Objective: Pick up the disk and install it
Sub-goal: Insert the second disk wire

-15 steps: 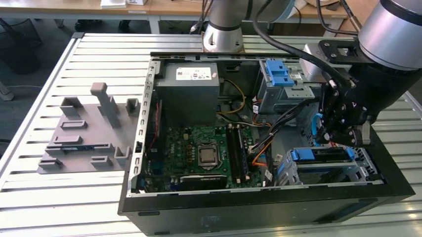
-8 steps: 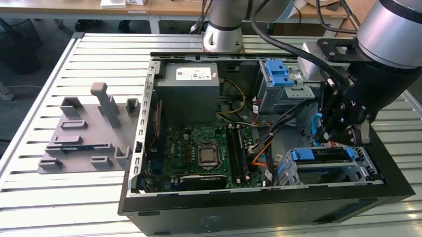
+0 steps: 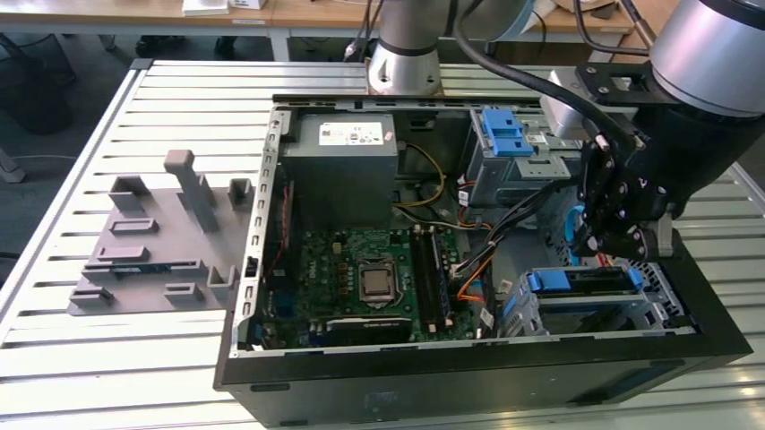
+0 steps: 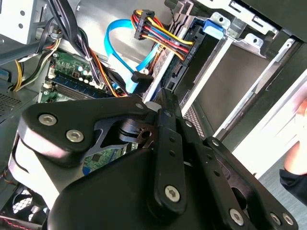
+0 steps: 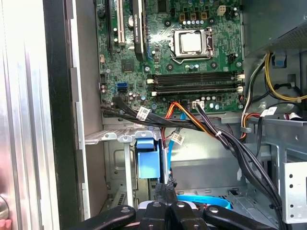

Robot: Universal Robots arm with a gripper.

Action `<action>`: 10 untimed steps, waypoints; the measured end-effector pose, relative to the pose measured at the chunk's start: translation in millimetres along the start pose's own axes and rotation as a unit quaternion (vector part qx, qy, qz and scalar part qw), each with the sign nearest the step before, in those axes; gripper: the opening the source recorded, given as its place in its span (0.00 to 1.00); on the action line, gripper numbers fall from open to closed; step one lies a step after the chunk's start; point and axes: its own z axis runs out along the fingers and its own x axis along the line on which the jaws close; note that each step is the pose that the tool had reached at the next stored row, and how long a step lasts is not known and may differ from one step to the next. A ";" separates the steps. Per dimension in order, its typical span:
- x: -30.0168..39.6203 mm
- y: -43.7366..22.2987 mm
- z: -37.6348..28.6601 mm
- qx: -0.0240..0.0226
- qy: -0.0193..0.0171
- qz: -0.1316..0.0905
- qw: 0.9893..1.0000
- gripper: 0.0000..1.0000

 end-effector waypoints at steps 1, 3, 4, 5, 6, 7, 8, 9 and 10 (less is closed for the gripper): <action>0.0 0.2 -0.4 0.000 0.000 0.000 1.000 0.11; 0.0 0.8 -1.0 0.000 0.000 0.000 1.000 0.11; 0.0 1.2 -1.2 0.000 0.000 0.000 1.000 0.11; 0.1 1.7 -1.4 0.001 0.000 0.000 1.000 0.11; 0.2 2.2 -1.5 0.001 0.000 0.000 1.000 0.11; 0.2 2.7 -1.6 0.001 0.000 0.000 1.000 0.11; 0.3 3.2 -1.7 0.001 0.000 0.000 1.000 0.11; 0.3 3.8 -1.7 0.001 0.000 0.000 1.000 0.11; 0.3 4.4 -1.7 0.002 0.000 0.000 1.000 0.11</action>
